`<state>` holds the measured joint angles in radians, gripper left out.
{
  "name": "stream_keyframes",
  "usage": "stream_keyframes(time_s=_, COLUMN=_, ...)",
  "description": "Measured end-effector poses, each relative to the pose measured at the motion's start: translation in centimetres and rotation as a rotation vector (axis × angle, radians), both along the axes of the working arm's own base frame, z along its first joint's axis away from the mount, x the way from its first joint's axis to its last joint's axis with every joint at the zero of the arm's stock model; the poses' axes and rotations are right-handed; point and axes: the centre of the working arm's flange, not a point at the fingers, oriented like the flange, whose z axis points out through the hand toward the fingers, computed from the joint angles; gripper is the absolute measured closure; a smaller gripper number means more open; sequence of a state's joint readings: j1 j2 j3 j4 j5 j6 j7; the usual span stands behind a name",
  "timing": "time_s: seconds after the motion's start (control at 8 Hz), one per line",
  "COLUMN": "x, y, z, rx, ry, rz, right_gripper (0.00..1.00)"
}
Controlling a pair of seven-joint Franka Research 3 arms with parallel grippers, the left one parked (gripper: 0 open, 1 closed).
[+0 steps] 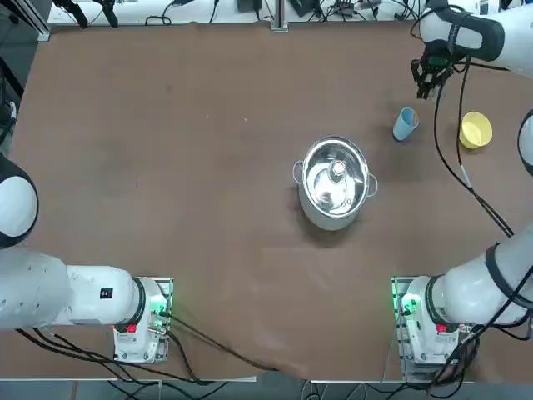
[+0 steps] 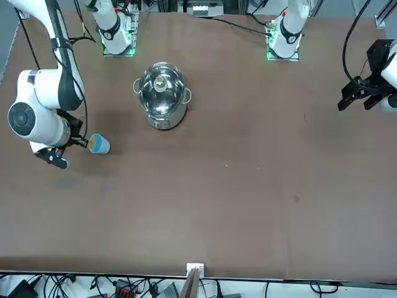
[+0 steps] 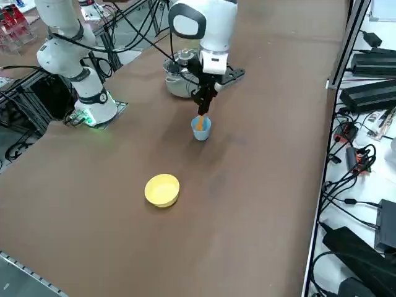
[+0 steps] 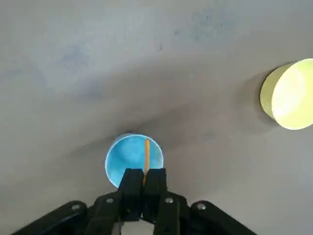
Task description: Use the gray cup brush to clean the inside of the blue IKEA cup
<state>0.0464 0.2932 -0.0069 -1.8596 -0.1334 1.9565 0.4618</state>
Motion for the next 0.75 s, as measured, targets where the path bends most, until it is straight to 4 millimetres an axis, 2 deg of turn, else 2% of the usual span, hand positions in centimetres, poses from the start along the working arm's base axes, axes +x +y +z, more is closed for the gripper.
stream_keyframes(time_s=0.38, x=0.2, y=2.8, z=0.1, rx=0.035, ry=-0.022, rz=-0.003, right_gripper=0.97)
stream_keyframes(time_s=0.75, x=-0.1, y=3.8, z=-0.2, rx=0.036, ry=-0.002, rz=-0.015, right_gripper=0.97)
